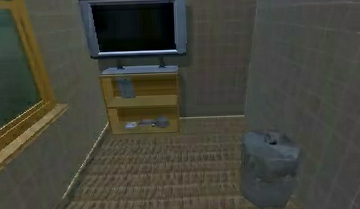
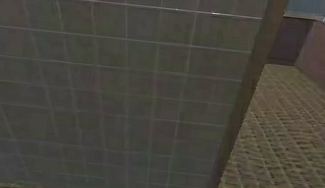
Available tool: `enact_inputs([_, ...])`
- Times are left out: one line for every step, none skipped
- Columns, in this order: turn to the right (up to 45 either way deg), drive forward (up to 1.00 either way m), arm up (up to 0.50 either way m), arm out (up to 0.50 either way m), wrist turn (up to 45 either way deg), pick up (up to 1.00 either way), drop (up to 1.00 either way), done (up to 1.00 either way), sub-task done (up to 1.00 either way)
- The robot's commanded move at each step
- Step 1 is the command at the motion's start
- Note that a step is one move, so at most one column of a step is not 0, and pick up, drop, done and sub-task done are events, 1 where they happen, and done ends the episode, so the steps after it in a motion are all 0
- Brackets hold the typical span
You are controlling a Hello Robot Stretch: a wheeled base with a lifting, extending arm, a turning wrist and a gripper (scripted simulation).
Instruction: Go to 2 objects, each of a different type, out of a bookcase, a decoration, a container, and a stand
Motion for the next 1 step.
enact_inputs([18.0, 0.00, 0.00, 0.00, 0.0, 0.00, 0.00, 0.00, 0.00])
